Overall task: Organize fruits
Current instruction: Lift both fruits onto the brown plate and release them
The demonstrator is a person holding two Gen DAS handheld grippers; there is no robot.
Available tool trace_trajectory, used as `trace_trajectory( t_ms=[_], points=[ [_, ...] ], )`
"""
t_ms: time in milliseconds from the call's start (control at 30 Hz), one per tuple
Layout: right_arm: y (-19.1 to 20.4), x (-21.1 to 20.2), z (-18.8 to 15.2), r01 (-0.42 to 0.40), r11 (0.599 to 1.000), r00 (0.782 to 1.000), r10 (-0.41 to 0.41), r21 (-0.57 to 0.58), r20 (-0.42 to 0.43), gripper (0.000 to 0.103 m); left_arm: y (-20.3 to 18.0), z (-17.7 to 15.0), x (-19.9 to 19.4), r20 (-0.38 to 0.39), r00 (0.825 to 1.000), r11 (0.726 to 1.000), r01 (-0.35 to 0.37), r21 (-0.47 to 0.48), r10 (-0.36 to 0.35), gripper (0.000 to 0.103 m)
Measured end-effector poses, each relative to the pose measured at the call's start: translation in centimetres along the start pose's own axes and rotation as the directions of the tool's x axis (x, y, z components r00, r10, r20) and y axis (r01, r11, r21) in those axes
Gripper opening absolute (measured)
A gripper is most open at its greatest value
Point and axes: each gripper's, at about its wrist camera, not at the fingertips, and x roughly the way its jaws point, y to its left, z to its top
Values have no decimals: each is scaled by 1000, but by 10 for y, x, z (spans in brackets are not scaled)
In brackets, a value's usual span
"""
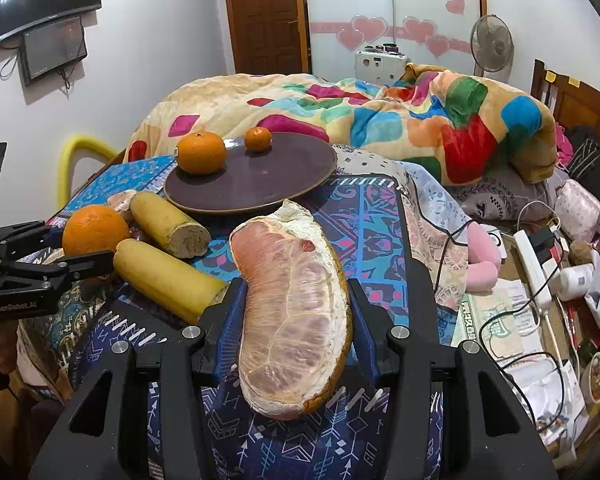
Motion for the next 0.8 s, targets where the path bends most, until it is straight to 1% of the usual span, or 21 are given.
trace_trajectory(
  t_ms=[67, 167, 267, 400, 533, 700, 800],
  points=[
    [0, -1, 1, -1, 1000, 1000, 1, 2, 6, 46, -1, -1, -1, 7, 1000, 1000, -3, 3, 3, 58],
    [0, -3, 5, 0, 1000, 1000, 0, 4, 19, 46, 4, 1, -6, 13, 1000, 1000, 19, -22, -18, 58],
    [0, -6, 12, 3, 1000, 999, -3, 4, 40, 46, 8, 8, -17, 46, 999, 999, 13, -36, -11, 58],
    [0, -12, 23, 3, 1000, 997, -4, 5, 72, 46, 11, 23, -33, 95, 995, 999, 22, -38, -18, 58],
    [2, -15, 35, 5, 1000, 995, -5, -1, 104, 46, 10, 40, -44, 139, 990, 1000, 11, -28, -7, 58],
    [4, -14, 51, 8, 1000, 991, -7, -12, 136, 46, 11, 63, -44, 168, 986, 1000, 17, -23, -13, 58],
    [4, -10, 60, 12, 1000, 989, -9, -19, 147, 46, 9, 76, -39, 184, 983, 1000, 7, -11, -4, 58]
  ],
)
